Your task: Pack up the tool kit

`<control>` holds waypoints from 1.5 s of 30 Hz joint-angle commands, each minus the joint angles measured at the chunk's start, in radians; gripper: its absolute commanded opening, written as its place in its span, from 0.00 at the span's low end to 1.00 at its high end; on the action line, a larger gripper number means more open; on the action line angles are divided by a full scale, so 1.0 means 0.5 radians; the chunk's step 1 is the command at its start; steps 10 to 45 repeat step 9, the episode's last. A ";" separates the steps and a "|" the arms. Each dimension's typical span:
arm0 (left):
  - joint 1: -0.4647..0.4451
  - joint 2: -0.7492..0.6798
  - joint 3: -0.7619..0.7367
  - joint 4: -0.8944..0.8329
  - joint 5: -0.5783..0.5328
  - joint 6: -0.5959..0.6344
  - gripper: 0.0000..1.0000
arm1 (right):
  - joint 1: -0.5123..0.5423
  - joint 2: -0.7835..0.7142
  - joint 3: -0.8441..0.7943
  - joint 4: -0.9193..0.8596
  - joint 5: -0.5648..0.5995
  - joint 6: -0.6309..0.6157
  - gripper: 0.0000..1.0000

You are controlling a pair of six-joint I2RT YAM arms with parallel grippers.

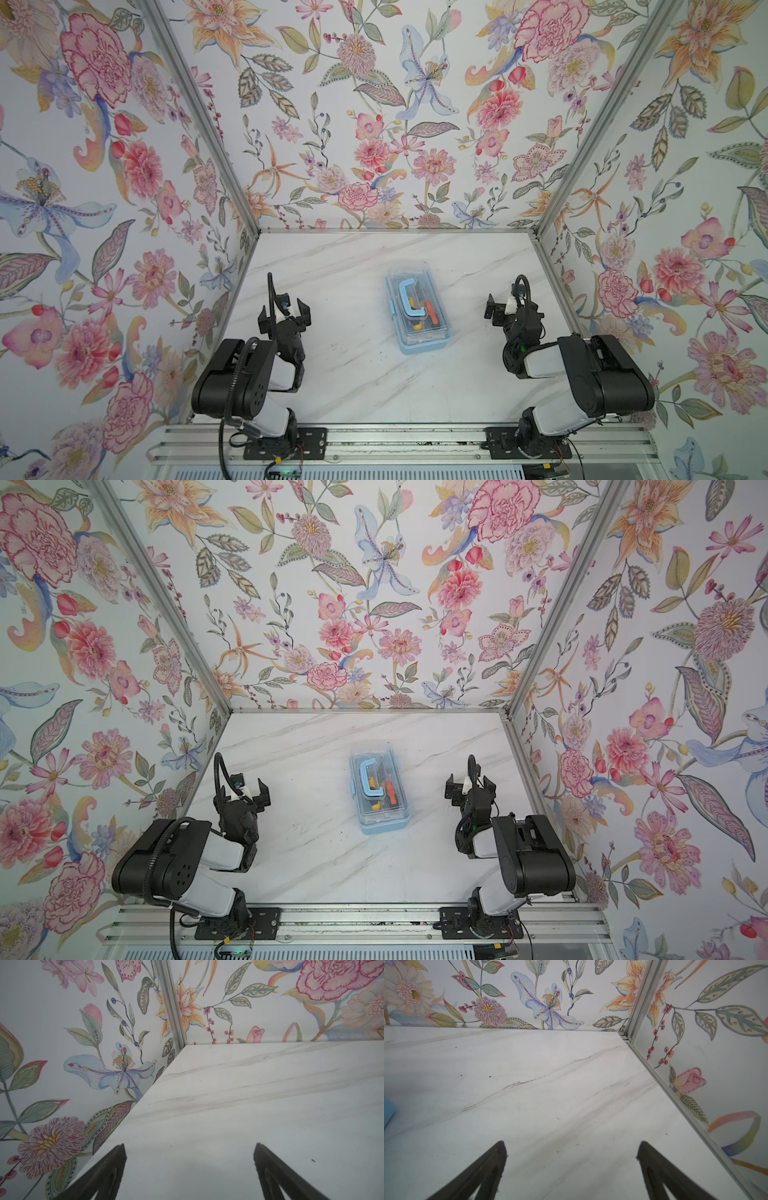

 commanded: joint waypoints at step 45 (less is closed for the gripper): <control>-0.018 0.070 0.086 0.220 0.046 0.079 0.99 | -0.064 -0.013 0.041 -0.027 -0.127 -0.005 0.99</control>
